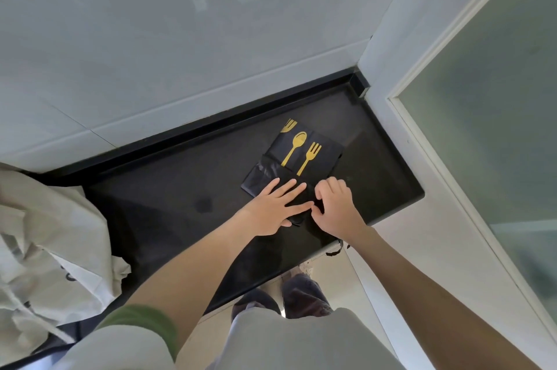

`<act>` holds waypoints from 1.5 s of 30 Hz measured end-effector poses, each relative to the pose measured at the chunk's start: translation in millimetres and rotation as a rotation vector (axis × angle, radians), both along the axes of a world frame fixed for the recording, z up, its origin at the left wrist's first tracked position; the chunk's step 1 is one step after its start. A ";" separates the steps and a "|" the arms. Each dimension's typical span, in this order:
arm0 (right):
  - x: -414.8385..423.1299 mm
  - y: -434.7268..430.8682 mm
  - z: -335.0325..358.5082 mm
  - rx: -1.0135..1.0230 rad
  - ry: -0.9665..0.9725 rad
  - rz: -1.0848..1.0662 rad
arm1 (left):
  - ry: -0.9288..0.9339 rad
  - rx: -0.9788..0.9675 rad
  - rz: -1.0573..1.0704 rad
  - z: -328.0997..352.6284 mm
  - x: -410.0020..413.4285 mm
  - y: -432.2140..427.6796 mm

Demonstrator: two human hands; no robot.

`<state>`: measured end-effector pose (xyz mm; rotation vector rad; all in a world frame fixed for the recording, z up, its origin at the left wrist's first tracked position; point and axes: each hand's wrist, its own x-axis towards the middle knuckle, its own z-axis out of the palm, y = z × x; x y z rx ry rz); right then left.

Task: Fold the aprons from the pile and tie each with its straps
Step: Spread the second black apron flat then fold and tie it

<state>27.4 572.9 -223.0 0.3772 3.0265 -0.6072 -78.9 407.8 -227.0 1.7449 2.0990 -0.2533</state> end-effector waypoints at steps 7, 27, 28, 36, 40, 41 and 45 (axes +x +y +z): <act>4.3 -16.0 -5.9 -0.098 -0.157 0.187 | -0.336 0.077 0.272 19.0 -1.9 -5.0; -0.6 2.5 17.5 -0.675 -0.242 -0.474 | -0.558 0.276 0.903 29.1 -47.0 -35.3; -3.6 2.3 20.4 -0.699 -0.239 -0.503 | -0.580 0.255 0.958 29.2 -43.8 -31.6; -23.0 2.5 13.0 -0.742 -0.226 -0.521 | -0.459 0.109 1.126 14.3 -36.3 -20.0; -40.7 -3.5 12.6 -0.580 -0.287 -0.543 | -0.477 0.082 1.177 8.6 -37.0 -16.5; -44.1 -3.8 11.6 -0.542 -0.307 -0.541 | -0.477 0.077 1.191 7.8 -37.6 -14.9; -50.3 -3.2 8.7 -0.439 -0.335 -0.519 | -0.438 0.090 1.218 10.2 -35.8 -8.2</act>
